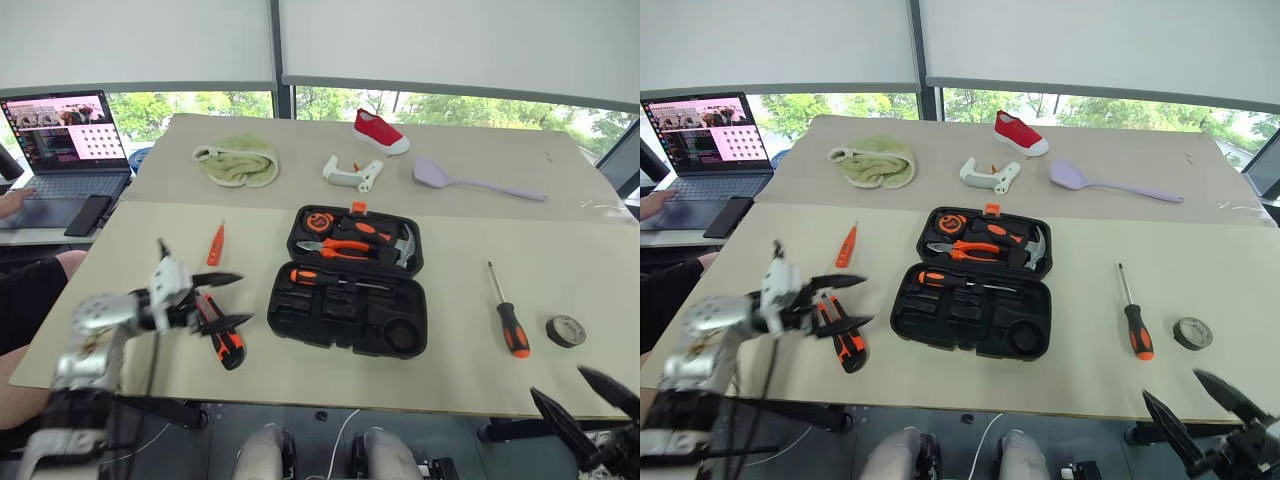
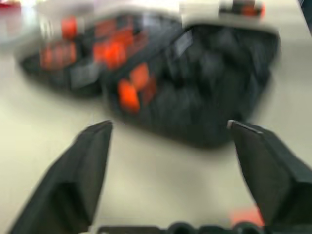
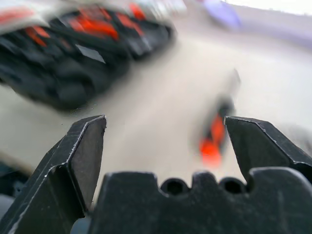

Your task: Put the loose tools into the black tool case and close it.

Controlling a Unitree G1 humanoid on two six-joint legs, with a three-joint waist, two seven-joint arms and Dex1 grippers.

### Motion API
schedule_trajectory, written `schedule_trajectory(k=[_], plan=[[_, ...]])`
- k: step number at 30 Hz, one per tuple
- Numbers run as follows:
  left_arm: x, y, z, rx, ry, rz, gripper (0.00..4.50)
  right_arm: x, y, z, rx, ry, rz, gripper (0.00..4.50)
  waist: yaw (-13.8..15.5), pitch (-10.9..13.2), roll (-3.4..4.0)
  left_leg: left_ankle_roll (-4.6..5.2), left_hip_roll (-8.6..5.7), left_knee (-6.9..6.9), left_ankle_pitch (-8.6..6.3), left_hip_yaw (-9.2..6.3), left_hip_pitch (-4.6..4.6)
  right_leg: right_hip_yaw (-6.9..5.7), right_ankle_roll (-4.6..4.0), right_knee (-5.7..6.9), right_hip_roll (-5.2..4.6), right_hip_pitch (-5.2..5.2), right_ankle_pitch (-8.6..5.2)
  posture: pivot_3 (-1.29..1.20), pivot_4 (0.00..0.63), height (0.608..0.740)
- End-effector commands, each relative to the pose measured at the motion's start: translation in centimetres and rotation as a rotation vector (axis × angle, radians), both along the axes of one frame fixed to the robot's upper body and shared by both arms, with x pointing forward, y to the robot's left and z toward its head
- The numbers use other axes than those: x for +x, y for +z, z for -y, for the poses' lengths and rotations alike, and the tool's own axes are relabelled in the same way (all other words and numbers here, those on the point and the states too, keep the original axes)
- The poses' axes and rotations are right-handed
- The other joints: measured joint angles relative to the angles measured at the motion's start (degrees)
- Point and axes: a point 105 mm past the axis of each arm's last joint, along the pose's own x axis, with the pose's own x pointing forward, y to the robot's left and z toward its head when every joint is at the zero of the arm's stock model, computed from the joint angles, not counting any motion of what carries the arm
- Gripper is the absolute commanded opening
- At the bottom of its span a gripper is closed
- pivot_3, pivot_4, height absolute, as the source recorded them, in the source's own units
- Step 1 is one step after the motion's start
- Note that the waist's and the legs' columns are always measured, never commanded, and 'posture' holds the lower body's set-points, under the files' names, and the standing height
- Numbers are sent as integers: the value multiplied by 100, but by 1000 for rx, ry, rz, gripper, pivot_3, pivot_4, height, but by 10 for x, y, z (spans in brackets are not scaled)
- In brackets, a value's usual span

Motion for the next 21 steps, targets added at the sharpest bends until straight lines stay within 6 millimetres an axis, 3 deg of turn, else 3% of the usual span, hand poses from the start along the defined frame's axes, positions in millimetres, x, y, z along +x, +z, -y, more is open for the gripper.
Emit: schedule_trajectory(k=[1, 7, 9, 13, 17, 20, 21], plan=[[-21, 22, -6, -58, -68, 82, 4453, -2, 0, 8, -45, -75, -53, 4500, 11, 2, 4, -3, 0, 0, -2, 0, 0, 3, -1, 2, -20, -2, -2, 0, 150, 738], [-22, 35, 18, -120, -129, 104, 4453, 49, 11, 3, -41, -28, -113, 4500, -21, 5, 8, -4, -12, 0, -3, 1, -2, 11, -1, 3, -35, -1, 3, 0, 150, 738], [-23, 38, 27, -133, -159, 99, 4453, 66, 11, 5, -41, -30, -185, 4500, -51, 4, 8, -4, -12, -1, -2, 2, 1, 9, -33, 4, -21, 4, 21, 0, 150, 738], [-26, 38, 45, -141, -212, 97, 4453, 98, 2, 10, -75, -11, -365, 4500, -45, 5, 10, 13, -15, 0, 10, 0, 0, 5, -1, 7, 41, 28, 40, 0, 150, 738], [-27, 41, 51, -158, -226, 122, 4453, 119, -2, 13, -103, -6, -430, 4500, -28, 7, 6, 45, -13, -1, 28, 0, 0, 3, -3, 5, 48, 28, 38, 0, 150, 738], [-27, 42, 52, -159, -219, 135, 4500, 130, -3, 8, -117, 5, -440, 3830, 8, 7, 6, 46, -14, -2, 28, 0, -3, 1, -1, 5, 49, 28, 37, 0, 150, 738], [-27, 42, 53, -158, -219, 136, 4500, 133, -4, 9, -122, -8, -449, 3411, 10, 7, 6, 46, -14, -1, 28, 0, -4, 1, -1, 5, 48, 28, 37, 0, 150, 738]])
